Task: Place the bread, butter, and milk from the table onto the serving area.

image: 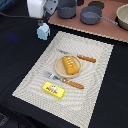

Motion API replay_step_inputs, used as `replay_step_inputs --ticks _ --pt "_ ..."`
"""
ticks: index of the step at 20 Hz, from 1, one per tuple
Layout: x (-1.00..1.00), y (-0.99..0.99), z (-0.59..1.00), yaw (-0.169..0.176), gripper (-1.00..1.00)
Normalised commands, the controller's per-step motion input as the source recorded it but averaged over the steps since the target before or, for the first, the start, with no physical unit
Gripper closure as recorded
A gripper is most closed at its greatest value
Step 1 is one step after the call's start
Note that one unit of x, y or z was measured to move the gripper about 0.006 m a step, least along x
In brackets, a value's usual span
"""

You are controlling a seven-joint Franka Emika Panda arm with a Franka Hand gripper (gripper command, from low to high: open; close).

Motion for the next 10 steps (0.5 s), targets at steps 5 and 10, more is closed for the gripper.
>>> replay_step_inputs --ticks 5,10 --pt "-0.29 0.17 -0.33 -0.004 -1.0" --pt "-0.4 0.35 -0.31 -0.014 -1.0"
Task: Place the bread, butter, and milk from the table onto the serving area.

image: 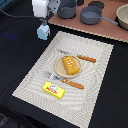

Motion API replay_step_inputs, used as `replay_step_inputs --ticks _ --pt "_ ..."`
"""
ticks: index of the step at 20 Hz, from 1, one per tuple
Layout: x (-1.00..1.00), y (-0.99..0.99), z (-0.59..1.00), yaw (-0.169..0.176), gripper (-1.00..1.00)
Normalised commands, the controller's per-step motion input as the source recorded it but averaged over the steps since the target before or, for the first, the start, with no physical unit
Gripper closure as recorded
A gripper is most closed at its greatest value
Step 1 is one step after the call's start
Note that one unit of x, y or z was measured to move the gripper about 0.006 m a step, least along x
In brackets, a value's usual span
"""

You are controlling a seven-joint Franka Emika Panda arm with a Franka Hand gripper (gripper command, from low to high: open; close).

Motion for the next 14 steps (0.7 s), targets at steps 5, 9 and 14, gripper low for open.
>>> replay_step_inputs --ticks 5,9,14 --pt "-0.36 0.28 -0.32 -0.042 -1.0" --pt "-0.27 0.09 -0.29 -0.111 -1.0" --pt "-0.25 0.06 -0.29 -0.132 -1.0"
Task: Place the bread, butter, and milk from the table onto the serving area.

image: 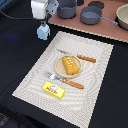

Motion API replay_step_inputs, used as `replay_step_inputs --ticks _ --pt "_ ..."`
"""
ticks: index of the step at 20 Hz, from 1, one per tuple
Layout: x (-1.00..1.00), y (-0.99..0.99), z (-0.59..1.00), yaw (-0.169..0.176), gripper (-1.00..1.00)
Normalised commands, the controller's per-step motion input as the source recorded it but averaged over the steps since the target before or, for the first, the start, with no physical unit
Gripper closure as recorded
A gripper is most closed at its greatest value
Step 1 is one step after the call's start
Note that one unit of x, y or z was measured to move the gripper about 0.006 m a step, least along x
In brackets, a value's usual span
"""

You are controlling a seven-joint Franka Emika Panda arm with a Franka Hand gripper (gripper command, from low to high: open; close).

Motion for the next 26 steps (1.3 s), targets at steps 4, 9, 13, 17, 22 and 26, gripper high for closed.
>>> replay_step_inputs --ticks 4,9,13,17,22,26 --pt "-0.29 0.06 -0.32 -0.048 -1.0" --pt "-0.17 0.04 -0.29 0.0 -1.0" --pt "-0.15 0.0 -0.26 0.0 -1.0" --pt "-0.2 0.0 -0.31 0.0 -1.0" --pt "-0.29 0.0 -0.36 0.0 -1.0" --pt "-0.44 0.0 -0.38 0.0 -1.0"
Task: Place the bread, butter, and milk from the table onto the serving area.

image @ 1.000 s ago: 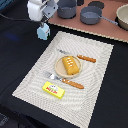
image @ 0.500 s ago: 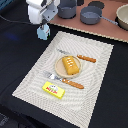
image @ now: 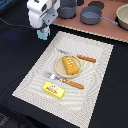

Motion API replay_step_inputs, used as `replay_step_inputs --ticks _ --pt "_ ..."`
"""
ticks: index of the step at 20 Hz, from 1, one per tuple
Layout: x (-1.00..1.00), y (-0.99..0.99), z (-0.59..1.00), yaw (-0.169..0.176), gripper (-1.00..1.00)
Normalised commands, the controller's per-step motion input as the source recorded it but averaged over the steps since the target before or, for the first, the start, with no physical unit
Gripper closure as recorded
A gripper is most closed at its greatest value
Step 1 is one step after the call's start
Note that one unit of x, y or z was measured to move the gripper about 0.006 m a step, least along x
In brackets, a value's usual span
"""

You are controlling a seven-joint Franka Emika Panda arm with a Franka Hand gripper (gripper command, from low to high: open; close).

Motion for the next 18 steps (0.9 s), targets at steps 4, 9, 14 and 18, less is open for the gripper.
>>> replay_step_inputs --ticks 4,9,14,18 --pt "-0.5 0.0 -0.39 0.0 -1.0" --pt "-0.46 0.0 -0.27 0.0 1.0" --pt "-0.39 0.0 -0.21 0.0 1.0" --pt "-0.31 0.02 -0.16 0.0 1.0"
